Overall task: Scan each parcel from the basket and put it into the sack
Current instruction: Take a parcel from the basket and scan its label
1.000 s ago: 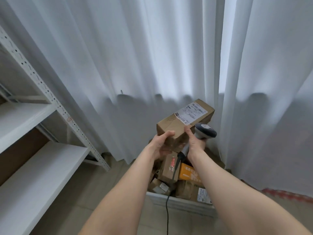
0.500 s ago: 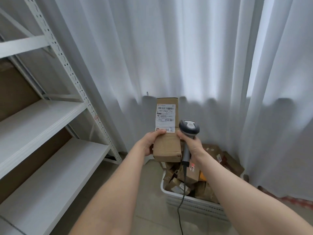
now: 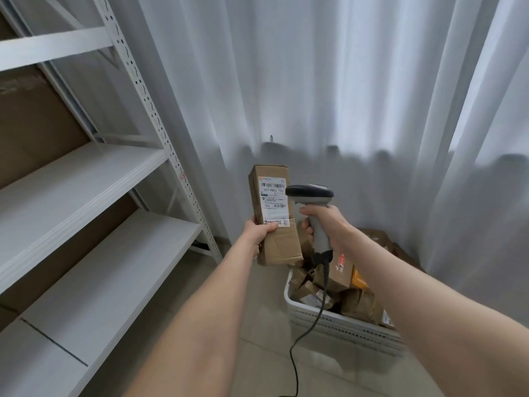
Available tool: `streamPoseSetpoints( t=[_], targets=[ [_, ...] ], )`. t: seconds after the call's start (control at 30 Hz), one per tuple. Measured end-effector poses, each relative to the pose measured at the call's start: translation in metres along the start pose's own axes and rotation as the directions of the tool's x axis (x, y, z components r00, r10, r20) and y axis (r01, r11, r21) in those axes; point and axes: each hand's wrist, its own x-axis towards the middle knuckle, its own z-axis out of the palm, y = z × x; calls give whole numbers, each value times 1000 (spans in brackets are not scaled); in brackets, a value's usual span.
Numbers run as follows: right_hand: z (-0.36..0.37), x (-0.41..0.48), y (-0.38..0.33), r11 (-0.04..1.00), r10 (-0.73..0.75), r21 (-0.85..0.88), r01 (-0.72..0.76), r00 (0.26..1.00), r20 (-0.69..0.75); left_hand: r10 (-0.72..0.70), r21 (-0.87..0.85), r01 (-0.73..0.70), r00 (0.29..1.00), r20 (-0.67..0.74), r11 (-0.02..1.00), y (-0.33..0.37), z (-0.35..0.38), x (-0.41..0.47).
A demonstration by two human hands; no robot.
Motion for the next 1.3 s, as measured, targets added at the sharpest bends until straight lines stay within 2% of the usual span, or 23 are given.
streamPoseSetpoints(
  t=[0.57,1.3],
  targets=[
    [14,-11,1,987,118,-110,-118,993,-12,-45,-21,44,997,-60,999,-1,-5,15],
    [22,-14,-4,974,122,-188,-126,992,-34,-71,-34,70,996,-49,997,-3,-21,21]
  ],
)
